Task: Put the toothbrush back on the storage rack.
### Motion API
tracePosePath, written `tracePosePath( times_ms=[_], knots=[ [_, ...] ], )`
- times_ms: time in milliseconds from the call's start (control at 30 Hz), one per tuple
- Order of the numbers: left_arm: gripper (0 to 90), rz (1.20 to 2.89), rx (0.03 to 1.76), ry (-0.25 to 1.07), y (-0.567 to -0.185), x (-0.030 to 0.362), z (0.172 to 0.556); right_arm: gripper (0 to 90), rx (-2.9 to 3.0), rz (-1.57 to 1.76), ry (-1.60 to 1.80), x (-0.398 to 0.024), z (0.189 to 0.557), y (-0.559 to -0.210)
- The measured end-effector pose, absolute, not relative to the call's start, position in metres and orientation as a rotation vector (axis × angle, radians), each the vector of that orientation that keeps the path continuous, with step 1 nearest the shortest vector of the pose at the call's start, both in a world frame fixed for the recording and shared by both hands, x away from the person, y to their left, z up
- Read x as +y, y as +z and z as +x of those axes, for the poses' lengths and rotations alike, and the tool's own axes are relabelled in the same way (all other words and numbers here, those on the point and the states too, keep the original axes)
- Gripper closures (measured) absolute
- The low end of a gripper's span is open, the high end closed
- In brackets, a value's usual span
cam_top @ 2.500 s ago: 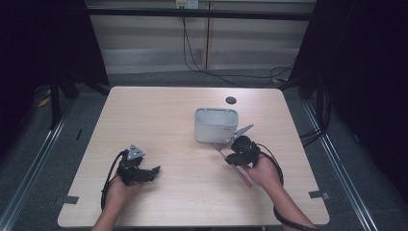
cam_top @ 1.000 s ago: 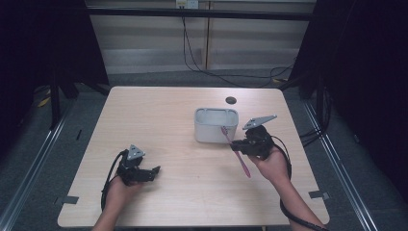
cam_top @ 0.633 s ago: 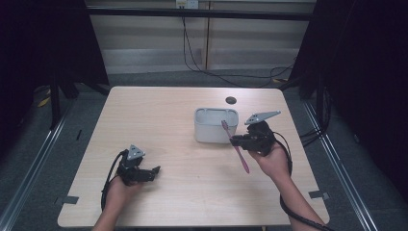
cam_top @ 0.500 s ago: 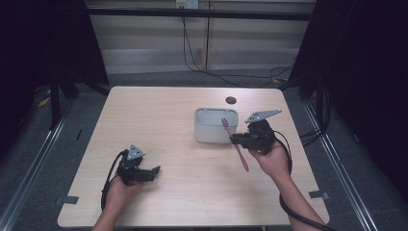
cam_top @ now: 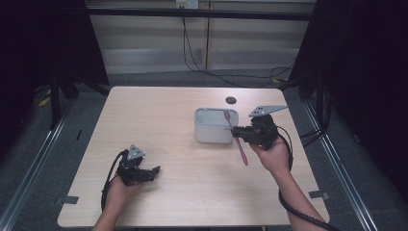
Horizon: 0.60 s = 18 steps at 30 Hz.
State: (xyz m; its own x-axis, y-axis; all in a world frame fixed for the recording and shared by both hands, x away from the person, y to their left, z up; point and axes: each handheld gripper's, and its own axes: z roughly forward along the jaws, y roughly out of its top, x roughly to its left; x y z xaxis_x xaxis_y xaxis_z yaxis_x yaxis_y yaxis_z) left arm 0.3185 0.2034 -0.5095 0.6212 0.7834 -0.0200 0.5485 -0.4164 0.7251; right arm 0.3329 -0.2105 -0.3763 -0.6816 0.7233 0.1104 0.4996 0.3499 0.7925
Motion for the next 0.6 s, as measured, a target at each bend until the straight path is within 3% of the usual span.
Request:
tracePosePath(
  times_ms=[600],
  knots=[
    [14.6, 2.129, 1.041, 0.423, -0.509, 0.203, 0.318, 80.9, 2.223, 1.105, 1.304, -0.213, 0.338, -0.360]
  ],
)
